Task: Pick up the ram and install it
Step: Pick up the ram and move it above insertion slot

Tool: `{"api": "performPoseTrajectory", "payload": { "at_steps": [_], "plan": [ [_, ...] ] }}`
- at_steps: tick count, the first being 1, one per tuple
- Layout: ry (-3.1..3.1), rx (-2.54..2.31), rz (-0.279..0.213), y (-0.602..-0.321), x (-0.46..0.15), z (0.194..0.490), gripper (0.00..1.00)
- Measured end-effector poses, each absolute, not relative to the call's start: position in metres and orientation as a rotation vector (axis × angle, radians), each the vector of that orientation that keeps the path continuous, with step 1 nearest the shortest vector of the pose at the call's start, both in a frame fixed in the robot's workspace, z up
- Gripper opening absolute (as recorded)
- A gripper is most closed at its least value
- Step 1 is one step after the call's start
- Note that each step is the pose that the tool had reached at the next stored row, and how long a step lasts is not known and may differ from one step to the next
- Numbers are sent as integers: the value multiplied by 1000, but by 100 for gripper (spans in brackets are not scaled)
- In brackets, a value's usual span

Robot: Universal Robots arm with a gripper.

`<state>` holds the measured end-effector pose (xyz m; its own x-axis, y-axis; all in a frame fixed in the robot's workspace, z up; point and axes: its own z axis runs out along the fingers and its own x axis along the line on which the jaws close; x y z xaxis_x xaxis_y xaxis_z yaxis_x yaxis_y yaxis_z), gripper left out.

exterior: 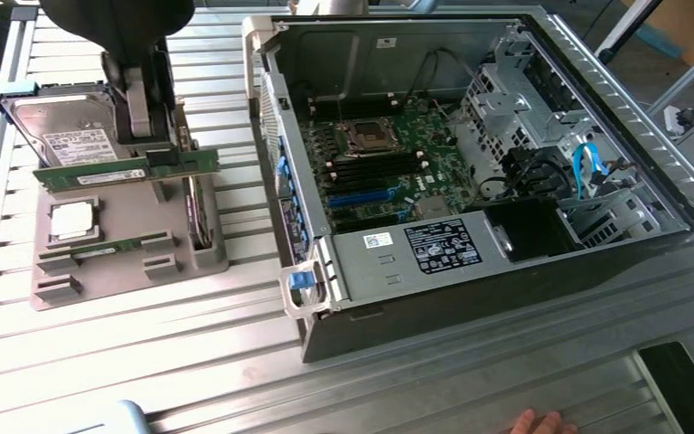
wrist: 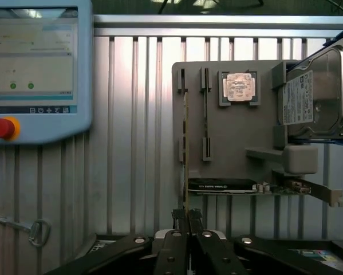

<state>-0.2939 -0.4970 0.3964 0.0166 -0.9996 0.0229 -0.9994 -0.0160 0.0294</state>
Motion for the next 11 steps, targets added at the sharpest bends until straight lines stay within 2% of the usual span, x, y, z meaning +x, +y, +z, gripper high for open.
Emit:
{"api": "performPoseTrajectory", "payload": {
  "at_steps": [11],
  "plan": [
    [-2177, 2213, -7, -498, -278, 396, 12]
  ]
}}
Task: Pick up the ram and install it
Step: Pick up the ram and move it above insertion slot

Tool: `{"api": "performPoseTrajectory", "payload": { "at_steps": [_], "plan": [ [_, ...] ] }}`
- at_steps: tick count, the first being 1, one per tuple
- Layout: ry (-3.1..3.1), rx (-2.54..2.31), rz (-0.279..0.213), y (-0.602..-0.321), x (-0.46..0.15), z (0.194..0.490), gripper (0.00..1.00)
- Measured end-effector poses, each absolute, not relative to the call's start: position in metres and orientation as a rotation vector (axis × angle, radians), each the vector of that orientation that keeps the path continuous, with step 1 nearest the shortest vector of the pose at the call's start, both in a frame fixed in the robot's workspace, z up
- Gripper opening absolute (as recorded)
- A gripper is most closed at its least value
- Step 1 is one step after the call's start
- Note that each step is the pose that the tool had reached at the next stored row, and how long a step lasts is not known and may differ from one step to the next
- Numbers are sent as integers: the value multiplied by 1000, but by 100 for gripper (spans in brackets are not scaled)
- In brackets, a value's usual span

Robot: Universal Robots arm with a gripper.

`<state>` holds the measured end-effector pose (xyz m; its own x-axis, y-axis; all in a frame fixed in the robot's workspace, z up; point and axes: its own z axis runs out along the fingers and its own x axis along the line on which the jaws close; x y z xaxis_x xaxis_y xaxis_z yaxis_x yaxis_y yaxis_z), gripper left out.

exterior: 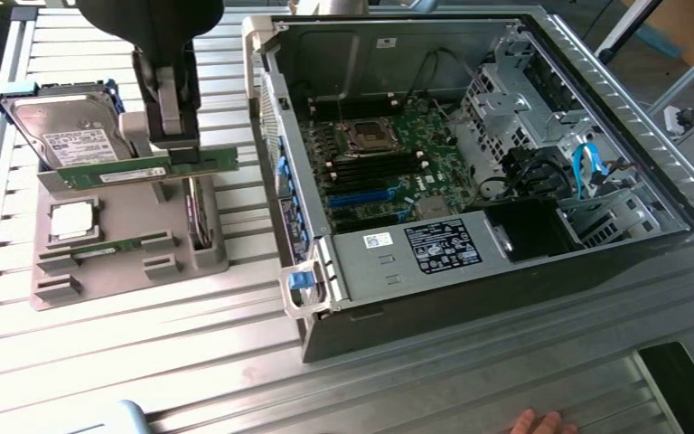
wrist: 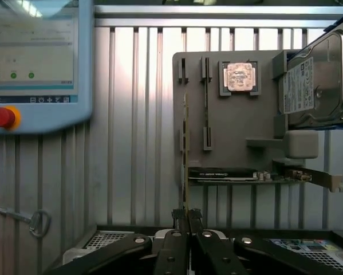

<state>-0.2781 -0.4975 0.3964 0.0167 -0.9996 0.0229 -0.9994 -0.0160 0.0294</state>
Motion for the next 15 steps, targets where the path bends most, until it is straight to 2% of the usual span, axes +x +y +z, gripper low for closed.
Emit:
{"api": "performPoseTrajectory", "payload": {
  "at_steps": [15],
  "plan": [
    [-2177, 2213, -7, -499, -255, 396, 12]
  ]
}}
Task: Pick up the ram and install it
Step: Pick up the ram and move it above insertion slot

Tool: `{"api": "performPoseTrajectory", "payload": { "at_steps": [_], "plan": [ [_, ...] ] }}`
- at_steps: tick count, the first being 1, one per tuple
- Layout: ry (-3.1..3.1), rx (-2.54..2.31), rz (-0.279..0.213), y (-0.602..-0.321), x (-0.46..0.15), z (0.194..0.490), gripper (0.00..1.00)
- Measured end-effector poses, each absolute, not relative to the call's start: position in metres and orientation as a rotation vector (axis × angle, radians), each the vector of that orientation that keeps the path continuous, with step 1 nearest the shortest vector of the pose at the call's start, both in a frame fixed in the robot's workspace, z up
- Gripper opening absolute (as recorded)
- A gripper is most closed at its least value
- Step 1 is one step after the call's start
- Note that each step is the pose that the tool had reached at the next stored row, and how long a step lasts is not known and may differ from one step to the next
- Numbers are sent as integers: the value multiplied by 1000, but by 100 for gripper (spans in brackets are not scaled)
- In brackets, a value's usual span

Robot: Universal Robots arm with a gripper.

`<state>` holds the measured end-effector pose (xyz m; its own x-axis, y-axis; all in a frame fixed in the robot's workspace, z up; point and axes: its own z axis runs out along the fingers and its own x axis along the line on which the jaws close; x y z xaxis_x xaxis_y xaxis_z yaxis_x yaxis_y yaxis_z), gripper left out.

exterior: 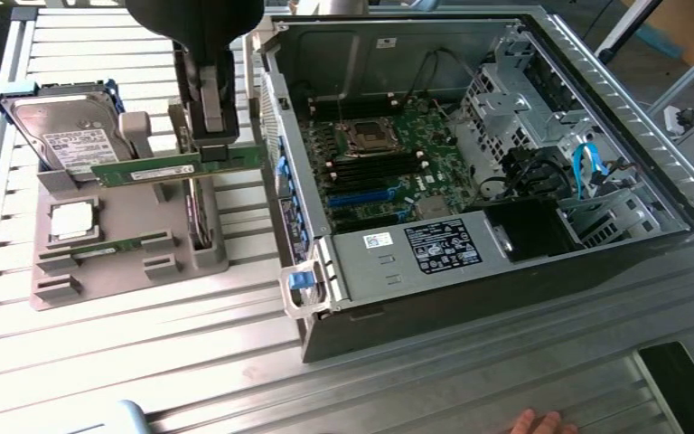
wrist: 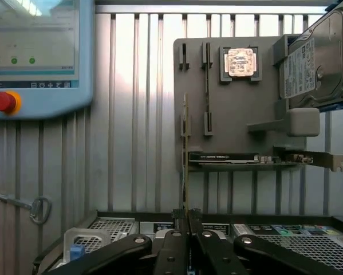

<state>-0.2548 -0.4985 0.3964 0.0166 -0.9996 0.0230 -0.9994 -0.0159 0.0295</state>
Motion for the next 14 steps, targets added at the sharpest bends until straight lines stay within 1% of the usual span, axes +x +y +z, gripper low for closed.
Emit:
{"api": "performPoseTrajectory", "payload": {
  "at_steps": [14],
  "plan": [
    [-2177, 2213, -7, -501, -228, 396, 12]
  ]
}}
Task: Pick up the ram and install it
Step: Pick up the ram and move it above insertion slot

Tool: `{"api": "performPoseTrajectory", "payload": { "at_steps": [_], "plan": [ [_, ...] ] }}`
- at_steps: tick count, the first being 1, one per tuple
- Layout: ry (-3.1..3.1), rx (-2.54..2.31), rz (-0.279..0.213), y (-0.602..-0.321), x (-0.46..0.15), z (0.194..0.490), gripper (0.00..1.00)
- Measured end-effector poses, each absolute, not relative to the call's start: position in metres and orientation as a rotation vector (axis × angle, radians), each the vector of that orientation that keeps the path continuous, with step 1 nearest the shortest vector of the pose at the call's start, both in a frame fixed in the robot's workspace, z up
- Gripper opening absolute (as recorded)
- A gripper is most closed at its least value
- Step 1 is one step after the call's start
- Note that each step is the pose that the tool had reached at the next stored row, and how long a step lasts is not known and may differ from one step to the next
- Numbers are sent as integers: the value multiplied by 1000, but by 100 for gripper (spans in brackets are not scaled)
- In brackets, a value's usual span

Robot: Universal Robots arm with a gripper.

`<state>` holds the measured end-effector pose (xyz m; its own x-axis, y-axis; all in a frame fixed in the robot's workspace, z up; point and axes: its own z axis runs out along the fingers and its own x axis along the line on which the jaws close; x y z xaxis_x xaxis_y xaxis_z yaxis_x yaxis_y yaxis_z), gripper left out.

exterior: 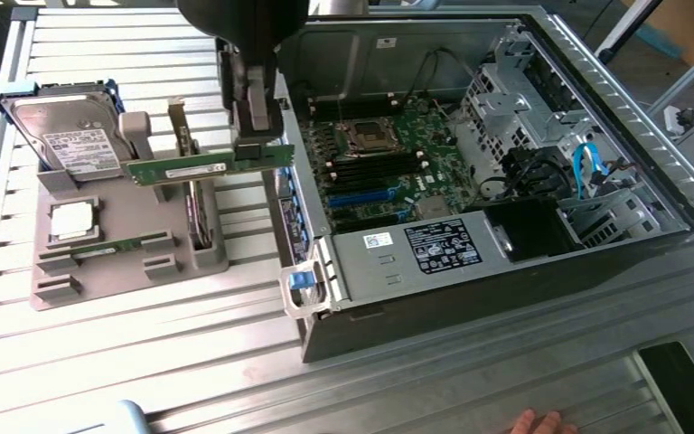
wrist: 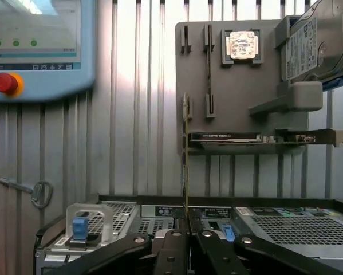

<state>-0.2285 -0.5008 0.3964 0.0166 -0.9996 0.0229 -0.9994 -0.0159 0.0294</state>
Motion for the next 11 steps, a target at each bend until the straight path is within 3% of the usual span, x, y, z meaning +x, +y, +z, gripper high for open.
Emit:
{"api": "performPoseTrajectory", "payload": {
  "at_steps": [11],
  "plan": [
    [-2177, 2213, -7, -504, -205, 396, 12]
  ]
}}
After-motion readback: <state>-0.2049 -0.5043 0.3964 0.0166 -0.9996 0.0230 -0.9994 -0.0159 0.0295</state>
